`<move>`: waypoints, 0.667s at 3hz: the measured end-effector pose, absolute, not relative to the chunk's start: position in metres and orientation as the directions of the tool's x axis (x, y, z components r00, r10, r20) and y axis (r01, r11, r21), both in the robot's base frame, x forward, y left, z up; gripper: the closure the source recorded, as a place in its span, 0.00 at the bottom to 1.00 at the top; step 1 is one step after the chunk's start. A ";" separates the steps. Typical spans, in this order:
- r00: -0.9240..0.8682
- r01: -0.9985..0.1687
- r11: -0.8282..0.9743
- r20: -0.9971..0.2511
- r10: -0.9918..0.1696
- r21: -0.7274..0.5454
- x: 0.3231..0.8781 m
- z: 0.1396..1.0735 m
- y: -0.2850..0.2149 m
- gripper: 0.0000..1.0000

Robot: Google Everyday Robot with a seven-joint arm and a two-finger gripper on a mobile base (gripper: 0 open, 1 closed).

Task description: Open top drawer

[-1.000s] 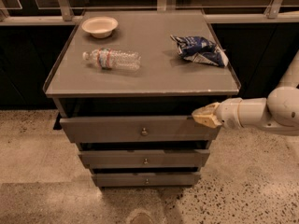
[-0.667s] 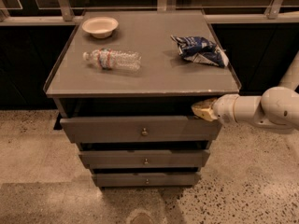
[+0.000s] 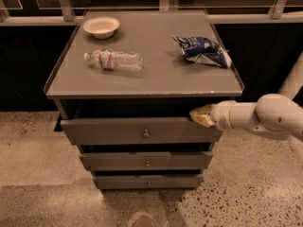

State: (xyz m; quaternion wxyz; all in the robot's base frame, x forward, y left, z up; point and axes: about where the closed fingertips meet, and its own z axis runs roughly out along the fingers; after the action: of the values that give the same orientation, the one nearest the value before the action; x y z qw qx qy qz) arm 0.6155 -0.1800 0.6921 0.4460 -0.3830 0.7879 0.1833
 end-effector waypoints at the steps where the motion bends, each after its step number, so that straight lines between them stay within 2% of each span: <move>1: -0.317 -0.758 0.650 -0.841 -0.438 -0.053 0.618 0.685 -0.176 1.00; 2: -0.317 -0.760 0.648 -0.841 -0.438 -0.050 0.618 0.686 -0.172 1.00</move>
Offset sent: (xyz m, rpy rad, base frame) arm 0.0361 0.0075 -0.0325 -0.0070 -0.0526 -0.1186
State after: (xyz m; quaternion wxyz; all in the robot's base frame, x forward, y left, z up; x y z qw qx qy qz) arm 0.6182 -0.1724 0.6856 0.4451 -0.3786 0.7910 0.1812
